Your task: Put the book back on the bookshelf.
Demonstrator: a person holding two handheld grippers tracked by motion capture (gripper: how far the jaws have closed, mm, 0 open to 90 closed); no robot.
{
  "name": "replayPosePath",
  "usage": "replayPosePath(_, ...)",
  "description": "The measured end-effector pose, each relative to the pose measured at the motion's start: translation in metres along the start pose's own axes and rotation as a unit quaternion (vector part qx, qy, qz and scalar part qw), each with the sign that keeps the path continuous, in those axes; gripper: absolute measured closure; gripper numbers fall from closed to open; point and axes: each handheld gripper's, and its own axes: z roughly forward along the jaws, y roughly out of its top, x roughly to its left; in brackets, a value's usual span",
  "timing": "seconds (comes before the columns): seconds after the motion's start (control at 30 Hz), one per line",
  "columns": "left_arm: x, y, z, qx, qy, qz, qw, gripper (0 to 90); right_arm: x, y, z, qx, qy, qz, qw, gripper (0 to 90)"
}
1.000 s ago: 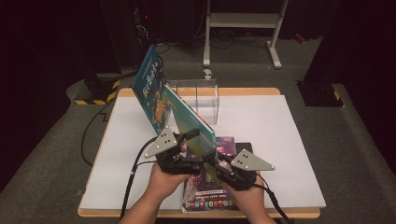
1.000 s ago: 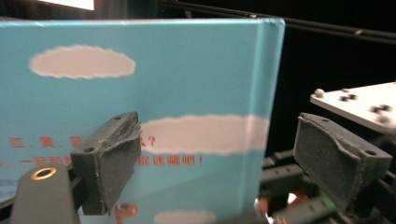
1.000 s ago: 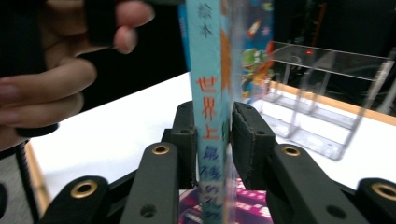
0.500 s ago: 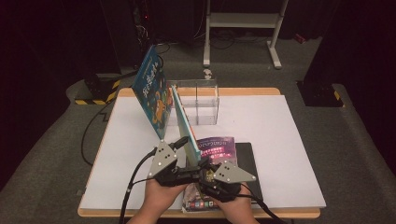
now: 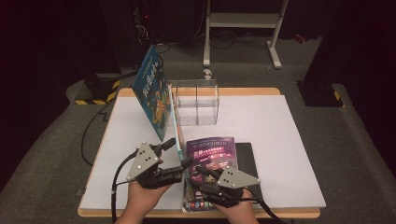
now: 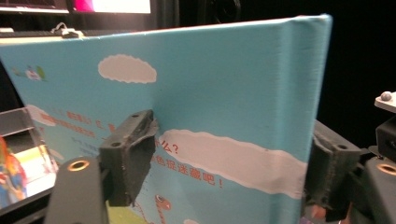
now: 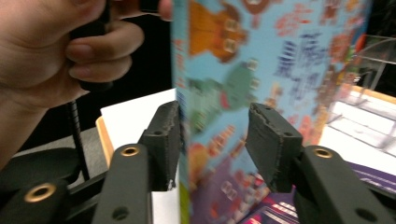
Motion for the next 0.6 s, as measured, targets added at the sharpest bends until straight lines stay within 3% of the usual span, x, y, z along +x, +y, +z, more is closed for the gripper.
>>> replayPosePath(0.17,0.012,0.007,-0.014,-0.008,0.014,0.004,0.9999,39.4,-0.019,-0.002,-0.007,-0.008,-0.023,0.025,0.9994,56.0)
replayPosePath(0.3,0.021,0.012,-0.026,-0.012,0.041,0.012,0.9990,49.5,-0.027,-0.001,-0.010,-0.016,-0.034,0.040,0.9985,56.3)
replayPosePath(0.53,0.046,0.013,-0.054,-0.021,0.099,-0.003,0.9948,72.2,-0.031,-0.001,-0.004,-0.011,-0.040,0.047,0.9980,56.3)
replayPosePath(0.6,0.052,0.012,-0.061,-0.014,0.127,0.009,0.9917,78.2,-0.031,-0.001,-0.003,-0.011,-0.040,0.048,0.9980,56.4)
